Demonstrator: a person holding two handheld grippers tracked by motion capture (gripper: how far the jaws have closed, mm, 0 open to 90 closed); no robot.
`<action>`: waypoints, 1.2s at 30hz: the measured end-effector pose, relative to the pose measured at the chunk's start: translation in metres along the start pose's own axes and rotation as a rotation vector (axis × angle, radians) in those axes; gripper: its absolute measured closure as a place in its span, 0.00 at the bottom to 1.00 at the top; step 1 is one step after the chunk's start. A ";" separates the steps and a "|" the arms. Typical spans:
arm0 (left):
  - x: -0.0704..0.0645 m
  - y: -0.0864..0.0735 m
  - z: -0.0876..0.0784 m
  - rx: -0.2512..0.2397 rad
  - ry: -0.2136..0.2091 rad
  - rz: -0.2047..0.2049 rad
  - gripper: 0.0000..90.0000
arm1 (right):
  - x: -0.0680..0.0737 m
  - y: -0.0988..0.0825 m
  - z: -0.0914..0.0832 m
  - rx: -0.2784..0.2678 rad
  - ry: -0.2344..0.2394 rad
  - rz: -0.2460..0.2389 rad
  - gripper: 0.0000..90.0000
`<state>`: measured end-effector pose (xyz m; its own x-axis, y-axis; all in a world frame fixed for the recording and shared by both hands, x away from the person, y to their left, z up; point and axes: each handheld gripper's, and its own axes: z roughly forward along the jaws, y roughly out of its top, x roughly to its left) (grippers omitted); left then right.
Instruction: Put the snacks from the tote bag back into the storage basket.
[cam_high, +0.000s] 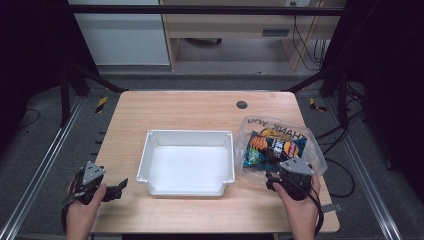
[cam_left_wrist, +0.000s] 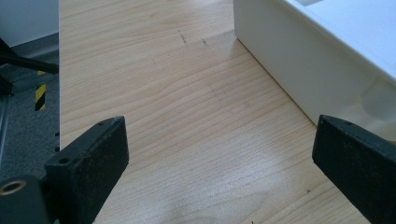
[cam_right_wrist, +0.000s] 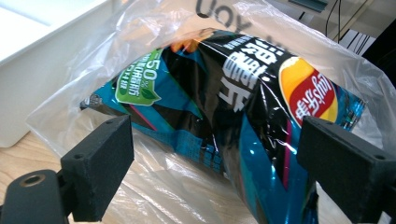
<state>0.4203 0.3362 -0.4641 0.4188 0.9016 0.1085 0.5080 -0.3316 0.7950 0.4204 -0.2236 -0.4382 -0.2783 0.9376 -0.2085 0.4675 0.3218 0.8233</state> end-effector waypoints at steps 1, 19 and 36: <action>0.000 0.000 0.000 0.001 -0.001 0.001 0.04 | -0.001 0.000 0.000 0.002 0.000 0.008 0.13; -0.001 -0.002 -0.002 0.007 0.013 -0.001 0.04 | -0.019 0.006 -0.014 -0.064 -0.046 0.046 0.12; -0.002 -0.003 -0.001 0.014 0.017 0.002 0.04 | -0.070 0.067 -0.010 -0.086 -0.087 -0.021 0.09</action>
<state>0.4170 0.3360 -0.4662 0.4068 0.9056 0.1199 0.5176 -0.3366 0.7866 0.4630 -0.2695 -0.3633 -0.2120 0.9398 -0.2682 0.3876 0.3328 0.8597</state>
